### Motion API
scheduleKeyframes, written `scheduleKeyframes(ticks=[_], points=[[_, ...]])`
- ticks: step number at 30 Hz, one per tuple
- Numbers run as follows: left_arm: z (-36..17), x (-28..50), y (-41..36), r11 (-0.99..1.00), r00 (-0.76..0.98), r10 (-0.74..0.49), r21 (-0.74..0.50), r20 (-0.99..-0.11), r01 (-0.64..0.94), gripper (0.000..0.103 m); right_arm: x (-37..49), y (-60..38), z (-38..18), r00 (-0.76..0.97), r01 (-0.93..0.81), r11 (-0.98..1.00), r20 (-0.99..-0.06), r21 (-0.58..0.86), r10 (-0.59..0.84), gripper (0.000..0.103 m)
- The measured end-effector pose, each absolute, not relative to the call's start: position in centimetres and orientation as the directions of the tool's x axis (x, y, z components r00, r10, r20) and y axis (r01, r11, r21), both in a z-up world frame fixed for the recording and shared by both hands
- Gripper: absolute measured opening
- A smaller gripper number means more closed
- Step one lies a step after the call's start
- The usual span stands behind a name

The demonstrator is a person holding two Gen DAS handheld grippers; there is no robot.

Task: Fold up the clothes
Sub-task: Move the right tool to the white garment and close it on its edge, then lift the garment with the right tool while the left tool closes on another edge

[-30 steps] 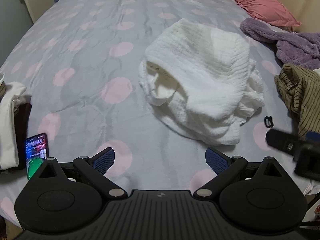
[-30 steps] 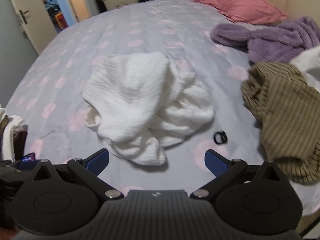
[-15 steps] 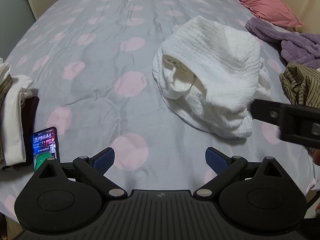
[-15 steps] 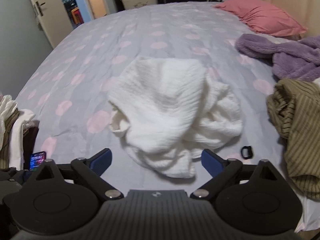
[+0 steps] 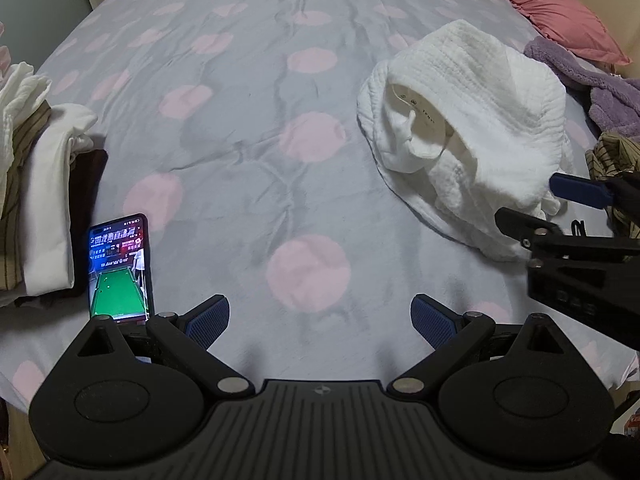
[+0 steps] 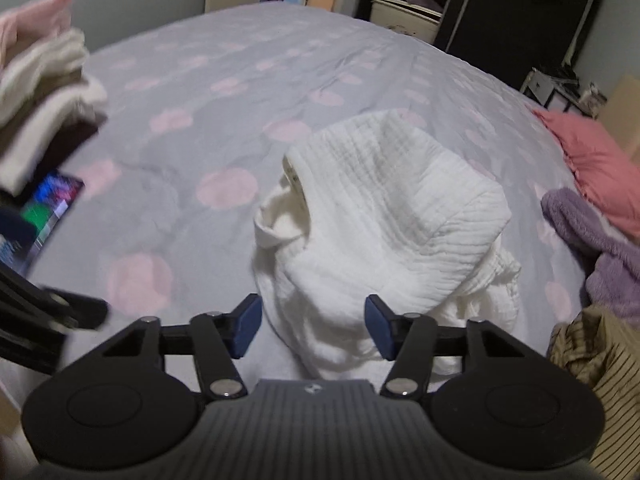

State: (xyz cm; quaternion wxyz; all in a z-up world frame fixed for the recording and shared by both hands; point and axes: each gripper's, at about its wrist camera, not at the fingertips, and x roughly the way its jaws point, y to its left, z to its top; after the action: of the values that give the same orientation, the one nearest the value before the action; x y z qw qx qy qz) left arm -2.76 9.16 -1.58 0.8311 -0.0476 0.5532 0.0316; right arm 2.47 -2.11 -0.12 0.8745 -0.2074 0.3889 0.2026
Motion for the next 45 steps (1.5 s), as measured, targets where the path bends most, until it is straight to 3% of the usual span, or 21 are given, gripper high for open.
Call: scheduleKeyframes(ticks=[15, 16, 19, 20, 26, 36, 45], points=[[-1.5, -2.8, 8.6, 0.995, 0.387, -0.017, -0.055, -0.922, -0.086, 0.099, 4.1, -1.0, -4.3, 0.633, -0.603, 0.708, -0.76, -0.368, 0.145, 0.052], [-1.5, -2.7, 8.7, 0.994, 0.386, -0.017, -0.056, -0.922, -0.089, 0.099, 4.1, -1.1, -4.4, 0.635, -0.605, 0.705, -0.758, -0.369, 0.148, 0.049], [-1.5, -2.7, 8.7, 0.994, 0.389, -0.018, -0.057, -0.921, -0.089, 0.099, 4.2, -1.5, -4.3, 0.643, -0.605, 0.7, -0.751, -0.378, 0.151, 0.024], [-1.5, -2.7, 8.6, 0.995, 0.39, -0.019, -0.058, -0.921, -0.087, 0.099, 4.3, -1.6, -4.1, 0.647, -0.601, 0.705, -0.747, -0.377, 0.152, 0.021], [-1.3, -2.7, 8.6, 0.995, 0.392, -0.017, -0.055, -0.92, -0.086, 0.099, 4.6, -2.6, -2.7, 0.638, -0.587, 0.744, -0.749, -0.321, 0.18, 0.01], [0.0, -1.5, 8.5, 0.995, 0.442, -0.032, -0.073, -0.896, -0.075, 0.099, 3.8, -6.0, 6.0, 0.691, -0.512, 0.847, -0.653, -0.141, 0.309, 0.009], [1.2, 0.1, 6.7, 0.992, 0.526, -0.093, -0.034, -0.846, 0.12, 0.099, 0.2, -11.4, 11.3, 0.679, -0.485, 0.874, -0.625, 0.011, 0.384, 0.008]])
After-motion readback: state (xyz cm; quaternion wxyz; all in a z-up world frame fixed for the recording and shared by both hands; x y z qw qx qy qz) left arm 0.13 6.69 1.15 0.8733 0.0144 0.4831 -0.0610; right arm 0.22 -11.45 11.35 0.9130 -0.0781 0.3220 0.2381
